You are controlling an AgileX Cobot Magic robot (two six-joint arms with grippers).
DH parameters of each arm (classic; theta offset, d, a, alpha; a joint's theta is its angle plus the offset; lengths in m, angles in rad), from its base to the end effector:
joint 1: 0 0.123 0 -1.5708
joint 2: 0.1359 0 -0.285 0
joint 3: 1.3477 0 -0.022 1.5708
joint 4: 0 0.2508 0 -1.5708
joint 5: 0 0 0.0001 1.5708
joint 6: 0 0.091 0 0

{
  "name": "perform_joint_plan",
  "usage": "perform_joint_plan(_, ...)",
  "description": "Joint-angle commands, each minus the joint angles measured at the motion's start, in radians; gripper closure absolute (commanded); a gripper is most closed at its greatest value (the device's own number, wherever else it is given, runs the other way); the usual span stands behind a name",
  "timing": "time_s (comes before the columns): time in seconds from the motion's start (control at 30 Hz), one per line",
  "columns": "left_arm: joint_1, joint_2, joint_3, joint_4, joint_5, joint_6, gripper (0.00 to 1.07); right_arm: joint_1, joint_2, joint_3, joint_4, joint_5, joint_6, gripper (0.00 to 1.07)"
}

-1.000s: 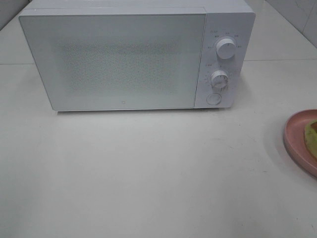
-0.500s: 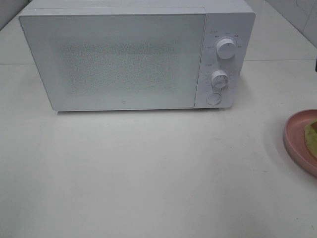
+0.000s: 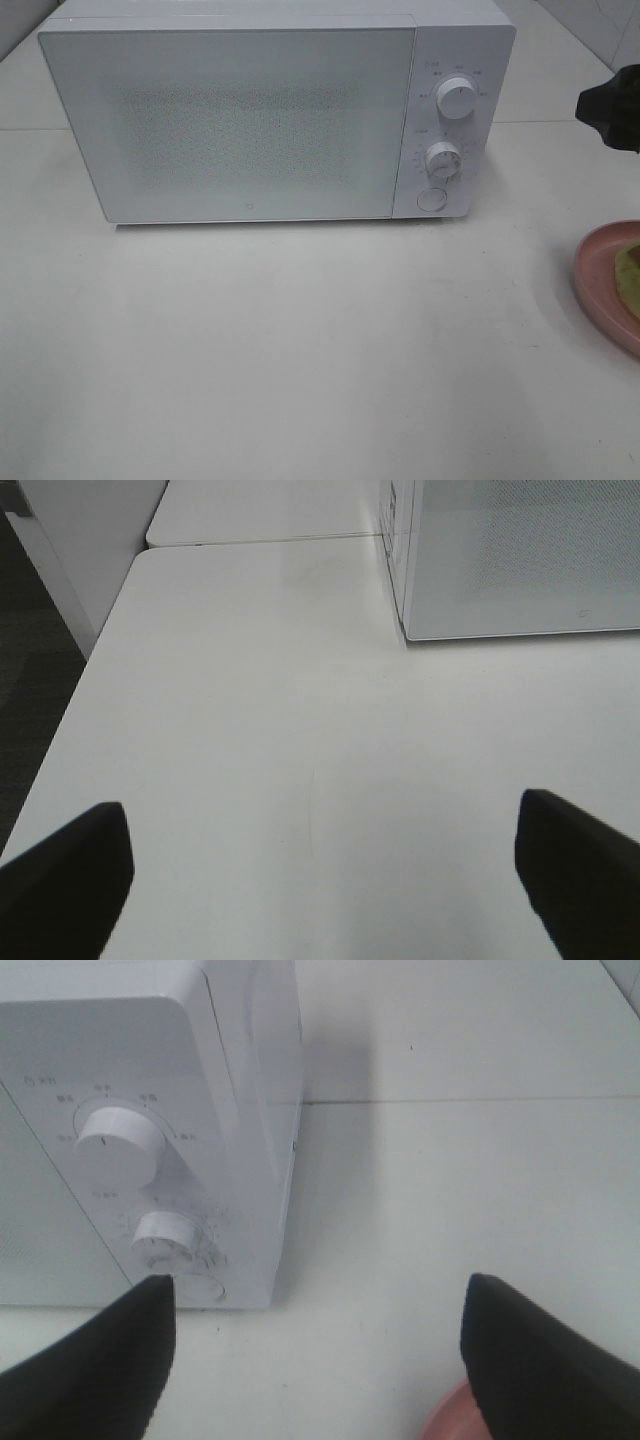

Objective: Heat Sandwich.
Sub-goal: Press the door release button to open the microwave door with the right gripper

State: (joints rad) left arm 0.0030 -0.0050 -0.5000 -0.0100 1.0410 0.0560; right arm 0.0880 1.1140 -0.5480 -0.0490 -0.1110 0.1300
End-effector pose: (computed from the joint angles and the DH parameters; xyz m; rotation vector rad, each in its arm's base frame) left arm -0.0048 -0.0008 0.2789 0.0539 2.0189 0.0255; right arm 0.2268 0.0205 0.2646 -0.0101 1.9405 0.1178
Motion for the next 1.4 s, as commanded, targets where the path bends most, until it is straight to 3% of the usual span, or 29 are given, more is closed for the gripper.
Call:
perform_joint_plan(0.03,0.0,-0.028,0.001,0.004,-0.002,-0.007,0.09,-0.001,0.046,-0.004,0.002,-0.119,-0.001,0.31)
perform_joint_plan(0.23,0.0,-0.028,0.001,0.004,-0.002,-0.007,0.09,-0.001,0.114,0.061,0.017,-0.339,-0.013,0.31)
perform_joint_plan(0.37,0.0,-0.028,0.001,0.004,-0.002,-0.007,0.09,0.029,0.163,0.109,0.096,-0.458,-0.099,0.31)
perform_joint_plan(0.6,0.0,-0.028,0.001,0.004,-0.002,-0.006,0.09,0.211,0.264,0.192,0.37,-0.692,-0.297,0.31)
perform_joint_plan(0.9,0.0,-0.028,0.001,0.004,-0.002,-0.006,0.09,0.422,0.366,0.223,0.58,-0.877,-0.365,0.31)
perform_joint_plan(1.13,0.0,-0.028,0.001,0.004,-0.002,-0.006,0.09,0.569,0.474,0.223,0.721,-0.987,-0.371,0.31)
perform_joint_plan(1.4,0.0,-0.028,0.001,0.004,-0.002,-0.006,0.09,0.65,0.561,0.223,0.791,-1.039,-0.367,0.31)
